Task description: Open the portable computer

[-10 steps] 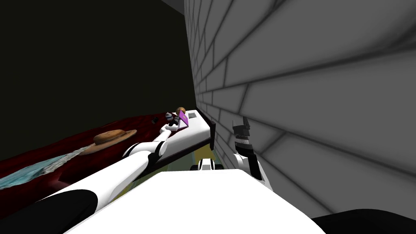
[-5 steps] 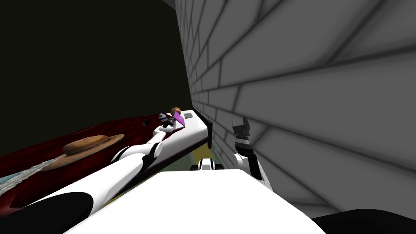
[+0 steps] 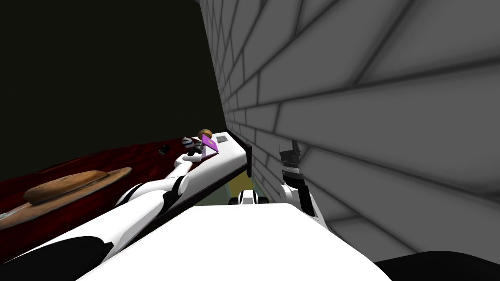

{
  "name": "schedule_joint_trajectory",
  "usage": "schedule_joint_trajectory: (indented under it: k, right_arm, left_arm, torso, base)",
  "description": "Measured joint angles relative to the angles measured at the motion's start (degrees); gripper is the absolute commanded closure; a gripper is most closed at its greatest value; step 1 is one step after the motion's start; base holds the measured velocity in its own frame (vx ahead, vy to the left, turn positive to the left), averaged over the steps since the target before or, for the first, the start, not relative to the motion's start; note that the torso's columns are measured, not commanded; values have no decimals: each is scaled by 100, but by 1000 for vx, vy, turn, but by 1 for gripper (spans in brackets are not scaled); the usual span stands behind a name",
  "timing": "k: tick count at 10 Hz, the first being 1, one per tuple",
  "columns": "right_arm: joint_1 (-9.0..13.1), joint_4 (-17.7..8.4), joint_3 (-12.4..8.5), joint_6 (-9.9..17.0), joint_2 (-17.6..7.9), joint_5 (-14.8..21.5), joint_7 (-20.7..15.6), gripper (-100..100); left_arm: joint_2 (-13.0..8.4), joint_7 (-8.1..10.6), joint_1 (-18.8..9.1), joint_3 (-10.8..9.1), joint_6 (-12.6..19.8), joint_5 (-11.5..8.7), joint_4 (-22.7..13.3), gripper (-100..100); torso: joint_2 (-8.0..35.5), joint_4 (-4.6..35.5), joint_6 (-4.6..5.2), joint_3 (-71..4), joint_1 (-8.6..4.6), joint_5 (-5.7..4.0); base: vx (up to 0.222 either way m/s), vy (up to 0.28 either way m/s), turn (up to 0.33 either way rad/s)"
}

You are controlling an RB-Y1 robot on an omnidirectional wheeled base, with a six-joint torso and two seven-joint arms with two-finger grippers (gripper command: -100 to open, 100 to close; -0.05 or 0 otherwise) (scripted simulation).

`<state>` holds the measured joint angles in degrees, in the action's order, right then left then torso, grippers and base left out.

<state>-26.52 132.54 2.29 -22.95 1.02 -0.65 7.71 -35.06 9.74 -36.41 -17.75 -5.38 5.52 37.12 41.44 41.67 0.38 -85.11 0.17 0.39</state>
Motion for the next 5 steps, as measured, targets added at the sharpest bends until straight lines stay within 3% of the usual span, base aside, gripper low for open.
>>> schedule_joint_trajectory:
  k: [1,4,5]
  right_arm:
    - [0,0,0,0,0,0,0,0]
    - [0,0,0,0,0,0,0,0]
    - [0,0,0,0,0,0,0,0]
  left_arm:
    - [-21,-32,-111,-5,-177,15,-240,100]
    - [-25,-22,-51,-9,-126,4,-239,100]
    - [-89,-17,-209,26,-280,7,-591,100]
  torso:
    - [2,7,2,2,3,-5]
    - [-5,-8,6,-3,20,12]
    - [-11,-11,2,-6,24,15]
  base:
    - [10,1,-2]
    - [-2,0,-1]
    - [2,67,-52]
